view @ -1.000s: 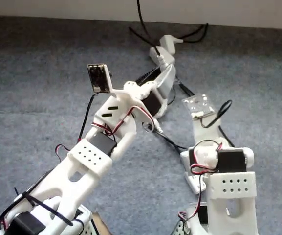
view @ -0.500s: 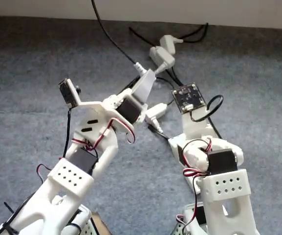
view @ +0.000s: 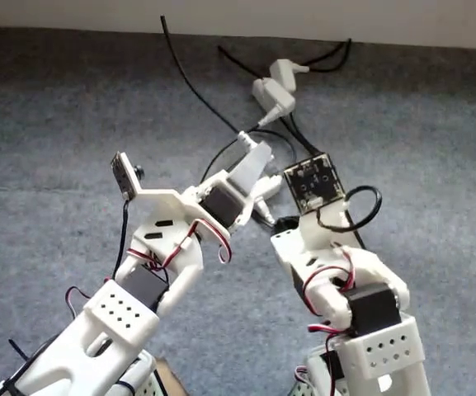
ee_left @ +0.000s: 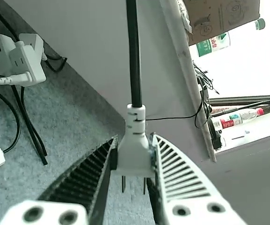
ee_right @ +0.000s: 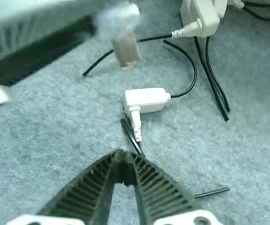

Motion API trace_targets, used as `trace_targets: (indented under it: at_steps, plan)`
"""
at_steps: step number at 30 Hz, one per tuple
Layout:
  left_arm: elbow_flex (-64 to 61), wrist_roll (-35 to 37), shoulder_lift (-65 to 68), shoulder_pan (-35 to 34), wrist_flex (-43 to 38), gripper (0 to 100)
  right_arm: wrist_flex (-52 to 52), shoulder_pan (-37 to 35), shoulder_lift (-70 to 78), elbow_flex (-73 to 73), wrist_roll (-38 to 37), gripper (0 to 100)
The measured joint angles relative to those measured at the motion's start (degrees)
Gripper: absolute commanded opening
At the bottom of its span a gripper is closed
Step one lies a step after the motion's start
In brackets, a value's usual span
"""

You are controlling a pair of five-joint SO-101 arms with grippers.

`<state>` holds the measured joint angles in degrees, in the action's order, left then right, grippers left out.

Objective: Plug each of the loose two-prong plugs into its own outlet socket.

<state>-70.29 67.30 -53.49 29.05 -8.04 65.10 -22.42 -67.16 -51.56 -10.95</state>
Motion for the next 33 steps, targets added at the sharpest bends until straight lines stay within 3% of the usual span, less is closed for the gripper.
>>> trace_targets:
  at_steps: [10, 23, 33]
  plan:
    - [-2.5, 1.8, -0.2, 4.9, 0.0, 1, -7.2, -0.9, -2.6, -2.1, 0.0, 0.7]
    - [-3.7, 2.1, -0.9, 4.9, 0.0, 1, -10.5, -1.8, -2.7, -2.2, -1.3, 0.7]
    - [-13.1, 2.0, -20.3, 7.5, -0.1, 1, -15.6, 2.1, -3.3, -2.2, -4.6, 0.7]
